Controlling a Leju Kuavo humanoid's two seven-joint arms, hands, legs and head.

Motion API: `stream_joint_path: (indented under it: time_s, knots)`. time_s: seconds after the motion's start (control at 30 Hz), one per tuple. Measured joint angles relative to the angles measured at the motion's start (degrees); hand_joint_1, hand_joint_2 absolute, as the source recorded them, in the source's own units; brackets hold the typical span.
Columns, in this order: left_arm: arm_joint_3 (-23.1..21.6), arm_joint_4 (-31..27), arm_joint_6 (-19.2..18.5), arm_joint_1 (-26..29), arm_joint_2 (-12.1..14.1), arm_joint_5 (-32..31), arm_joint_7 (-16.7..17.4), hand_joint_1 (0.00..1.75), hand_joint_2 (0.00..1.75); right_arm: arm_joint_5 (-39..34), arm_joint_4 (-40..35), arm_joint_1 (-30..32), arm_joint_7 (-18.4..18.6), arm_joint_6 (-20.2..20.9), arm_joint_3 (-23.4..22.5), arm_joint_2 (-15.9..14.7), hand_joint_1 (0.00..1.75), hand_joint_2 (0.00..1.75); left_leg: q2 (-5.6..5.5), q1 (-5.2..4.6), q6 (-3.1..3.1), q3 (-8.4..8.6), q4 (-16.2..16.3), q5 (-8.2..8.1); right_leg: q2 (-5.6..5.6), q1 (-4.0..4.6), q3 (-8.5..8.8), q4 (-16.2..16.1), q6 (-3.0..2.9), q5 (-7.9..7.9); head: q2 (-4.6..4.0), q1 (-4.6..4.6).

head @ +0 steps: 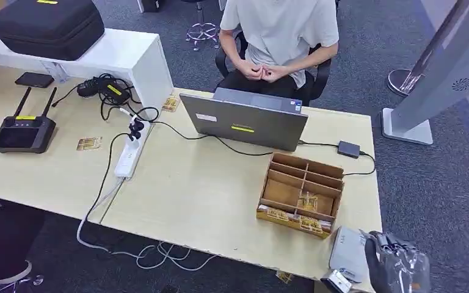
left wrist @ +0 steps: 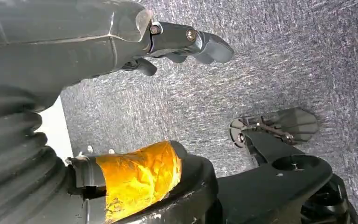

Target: Pass the card to the sensor for recognition and then transmit it.

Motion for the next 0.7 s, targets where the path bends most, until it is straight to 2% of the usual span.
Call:
stream_joint_path:
  time_s: [0.43, 0.7]
  knots:
    - [0.4, 0.0, 0.9, -0.1, 0.3, -1.0, 0.0, 0.0, 1.75, -0.3, 13.2, -3.4, -4.9, 0.0, -3.8, 6.2, 1.75, 1.75, 0.01, 0.01, -0.03, 0.0, 0.0, 0.02, 0.01, 0.01, 0.0, 0.0, 0.0, 0.0, 0.0, 0.0]
    - [0.9, 0.0, 0.9, -0.2, 0.6, -1.1, 0.0, 0.0, 1.75, -0.4, 17.6, -4.8, -6.6, -0.7, -5.7, 8.7, 1.75, 1.75, 0.02, 0.01, -0.03, 0.03, 0.0, 0.02, 0.03, 0.01, 0.01, 0.0, 0.0, 0.0, 0.0, 0.02]
